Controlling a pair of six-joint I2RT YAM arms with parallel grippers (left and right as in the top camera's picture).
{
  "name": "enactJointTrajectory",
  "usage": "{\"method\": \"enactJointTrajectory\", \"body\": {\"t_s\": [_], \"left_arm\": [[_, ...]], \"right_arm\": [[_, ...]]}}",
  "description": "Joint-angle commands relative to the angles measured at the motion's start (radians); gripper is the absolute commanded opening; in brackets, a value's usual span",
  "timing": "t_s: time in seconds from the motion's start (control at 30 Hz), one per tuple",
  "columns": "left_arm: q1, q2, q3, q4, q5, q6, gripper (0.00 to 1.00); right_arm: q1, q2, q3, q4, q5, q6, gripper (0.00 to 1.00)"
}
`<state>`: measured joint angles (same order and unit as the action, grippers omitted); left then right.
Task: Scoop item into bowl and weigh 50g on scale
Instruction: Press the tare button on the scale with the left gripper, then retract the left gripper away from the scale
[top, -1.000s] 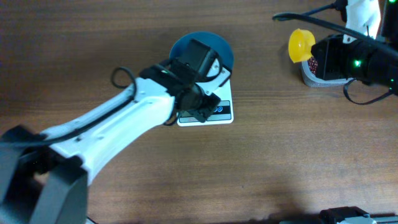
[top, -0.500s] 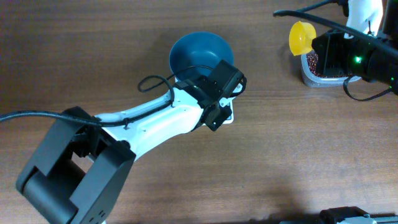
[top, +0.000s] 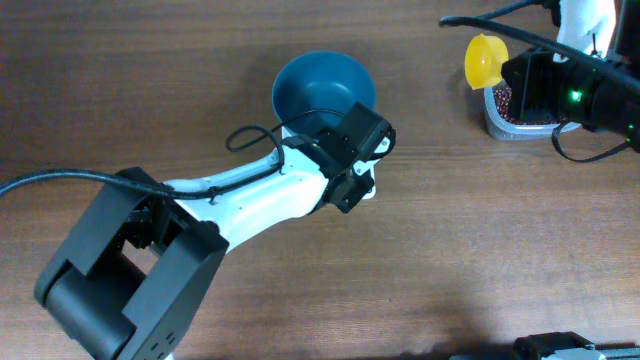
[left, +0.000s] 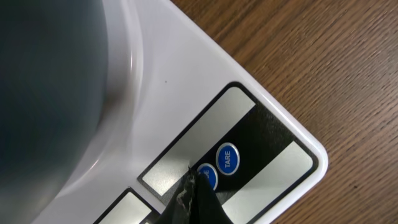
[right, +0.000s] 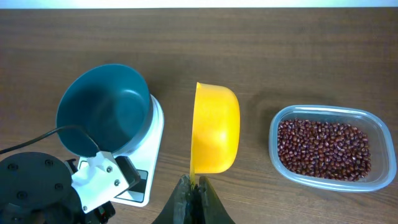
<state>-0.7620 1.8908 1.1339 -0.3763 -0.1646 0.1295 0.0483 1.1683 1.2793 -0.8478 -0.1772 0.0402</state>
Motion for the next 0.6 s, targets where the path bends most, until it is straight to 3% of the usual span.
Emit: {"method": "enactJointTrajectory", "body": {"t_s": [0.0, 0.17, 0.3, 0.4, 0.5, 0.57], "left_arm": [[-0.003, 0.058, -0.038, 0.002, -0.018, -0.013, 0.0], [-0.003, 0.058, -0.038, -0.064, -0.086, -0.06, 0.0], [-0.003, 0.047, -0.031, -0.082, -0.061, -0.046, 0.0], [-0.003, -0.172, 0.042, -0.269, -0.051, -0.045, 0.0], [-0.003, -0.452, 0.042, -0.411, 0.1, 0.026, 0.0], [0.019, -0.635, 0.042, -0.492, 0.101, 0.03, 0.0]], "right_arm": [[-0.004, 0.0, 0.016, 0.003, 0.009, -0.011, 0.04], [-0.004, 0.0, 0.016, 0.0, 0.009, -0.011, 0.04], [-0.004, 0.0, 0.016, 0.001, 0.009, -0.011, 0.04], [-0.004, 0.0, 0.016, 0.001, 0.009, -0.011, 0.04], [-0.004, 0.0, 0.016, 0.002, 0.009, -0.011, 0.04], [-0.004, 0.0, 0.016, 0.005, 0.01, -0.011, 0.04]]}}
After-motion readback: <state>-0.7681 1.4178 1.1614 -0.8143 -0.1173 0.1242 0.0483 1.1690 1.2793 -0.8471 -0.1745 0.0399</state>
